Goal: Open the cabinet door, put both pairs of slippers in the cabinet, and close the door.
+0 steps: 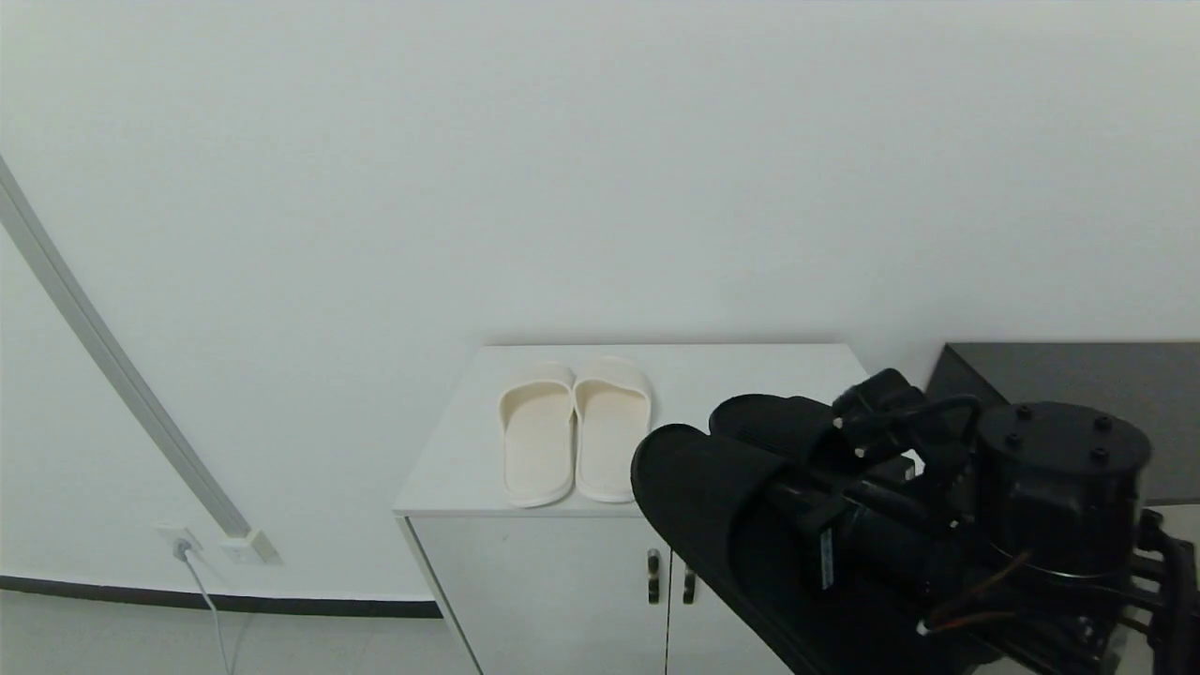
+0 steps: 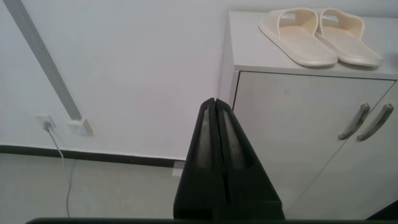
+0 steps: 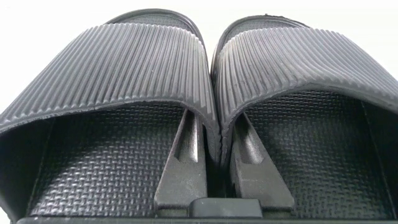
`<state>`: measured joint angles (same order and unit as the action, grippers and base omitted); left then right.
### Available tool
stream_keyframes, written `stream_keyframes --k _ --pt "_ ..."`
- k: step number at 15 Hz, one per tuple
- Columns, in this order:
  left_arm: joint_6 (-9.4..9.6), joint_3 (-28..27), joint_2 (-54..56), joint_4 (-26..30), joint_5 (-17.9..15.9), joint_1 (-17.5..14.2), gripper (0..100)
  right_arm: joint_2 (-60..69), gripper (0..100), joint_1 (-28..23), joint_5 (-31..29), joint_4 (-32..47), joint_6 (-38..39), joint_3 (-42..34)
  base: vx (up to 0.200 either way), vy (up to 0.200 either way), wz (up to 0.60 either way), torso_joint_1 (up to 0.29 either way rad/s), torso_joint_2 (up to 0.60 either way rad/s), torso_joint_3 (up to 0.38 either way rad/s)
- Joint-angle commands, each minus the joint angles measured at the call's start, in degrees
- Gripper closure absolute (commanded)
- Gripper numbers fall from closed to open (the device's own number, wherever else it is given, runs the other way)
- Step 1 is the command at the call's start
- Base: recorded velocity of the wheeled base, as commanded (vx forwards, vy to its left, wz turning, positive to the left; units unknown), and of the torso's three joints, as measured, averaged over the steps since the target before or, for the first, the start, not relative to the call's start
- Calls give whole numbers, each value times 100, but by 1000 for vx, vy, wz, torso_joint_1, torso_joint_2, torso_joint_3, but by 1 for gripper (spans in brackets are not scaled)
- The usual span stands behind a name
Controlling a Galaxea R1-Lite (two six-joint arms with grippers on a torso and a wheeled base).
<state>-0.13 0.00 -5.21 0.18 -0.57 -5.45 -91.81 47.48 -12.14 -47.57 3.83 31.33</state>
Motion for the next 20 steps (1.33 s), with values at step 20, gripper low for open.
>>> stream_keyframes --k 20 --pt "-4 0 2 -1 -4 0 100 638 100 200 309 248 145 -373 -70 0 0 3 1 1"
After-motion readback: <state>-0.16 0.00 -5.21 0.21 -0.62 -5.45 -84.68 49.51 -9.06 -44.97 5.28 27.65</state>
